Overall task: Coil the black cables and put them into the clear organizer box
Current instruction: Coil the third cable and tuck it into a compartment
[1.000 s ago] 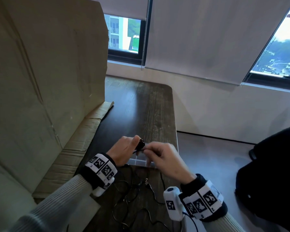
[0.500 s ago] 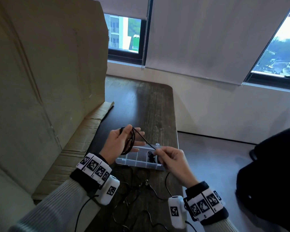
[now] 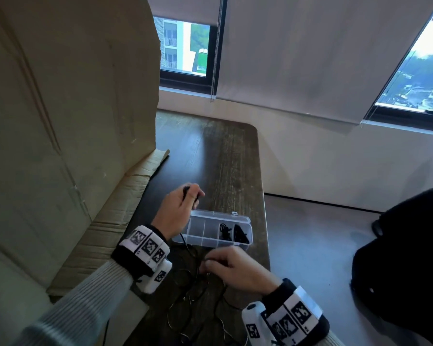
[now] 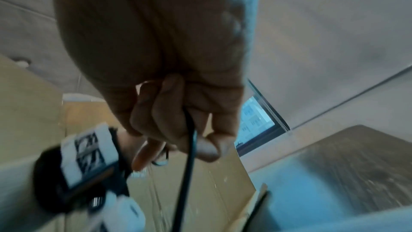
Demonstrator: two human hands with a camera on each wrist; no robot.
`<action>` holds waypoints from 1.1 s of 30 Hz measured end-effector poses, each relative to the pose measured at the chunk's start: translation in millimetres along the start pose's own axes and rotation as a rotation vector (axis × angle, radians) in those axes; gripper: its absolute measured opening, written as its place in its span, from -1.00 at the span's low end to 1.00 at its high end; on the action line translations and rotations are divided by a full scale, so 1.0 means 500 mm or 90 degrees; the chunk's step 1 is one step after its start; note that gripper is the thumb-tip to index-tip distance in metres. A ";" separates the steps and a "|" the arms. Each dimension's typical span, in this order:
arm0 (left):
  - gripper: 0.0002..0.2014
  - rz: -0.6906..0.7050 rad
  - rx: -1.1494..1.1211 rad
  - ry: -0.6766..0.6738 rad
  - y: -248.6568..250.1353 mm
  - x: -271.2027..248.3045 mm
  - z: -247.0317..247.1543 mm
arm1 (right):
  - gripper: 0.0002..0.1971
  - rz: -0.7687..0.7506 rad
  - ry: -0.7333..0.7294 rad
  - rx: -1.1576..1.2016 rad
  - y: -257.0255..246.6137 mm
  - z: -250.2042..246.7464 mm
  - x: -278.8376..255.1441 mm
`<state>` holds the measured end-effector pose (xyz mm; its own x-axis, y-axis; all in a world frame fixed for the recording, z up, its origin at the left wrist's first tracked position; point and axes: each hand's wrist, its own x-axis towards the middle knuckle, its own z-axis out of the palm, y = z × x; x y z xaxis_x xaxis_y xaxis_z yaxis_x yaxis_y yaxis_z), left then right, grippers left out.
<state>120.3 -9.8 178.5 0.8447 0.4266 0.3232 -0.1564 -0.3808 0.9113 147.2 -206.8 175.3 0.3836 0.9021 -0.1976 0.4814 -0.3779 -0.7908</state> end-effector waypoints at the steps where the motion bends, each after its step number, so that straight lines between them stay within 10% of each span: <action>1: -0.52 0.055 0.112 -0.029 -0.008 -0.006 -0.001 | -0.80 -0.020 0.024 0.023 -0.010 -0.014 -0.003; 5: -0.23 0.211 0.345 -0.153 -0.017 -0.022 -0.002 | -0.80 -0.123 0.170 0.048 -0.039 -0.070 -0.013; 10: -0.52 0.286 0.327 -0.256 -0.003 -0.033 0.019 | -0.83 -0.150 0.309 0.214 -0.027 -0.094 -0.002; 18: -0.62 -0.063 -0.260 -0.055 0.049 -0.036 0.021 | -0.92 -0.067 0.415 0.400 0.028 -0.056 0.025; 29: -0.65 -0.129 -0.456 0.062 0.058 -0.010 0.011 | -0.82 -0.054 0.149 0.152 0.053 0.022 0.027; 33: -0.72 -0.029 -0.173 0.004 0.019 -0.011 0.015 | -0.82 -0.090 0.104 0.048 0.008 -0.002 0.010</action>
<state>118.0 -21.9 183.5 0.8511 0.4436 0.2807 -0.2503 -0.1272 0.9598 151.8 -204.1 171.6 0.4419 0.8970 0.0107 0.4814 -0.2271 -0.8466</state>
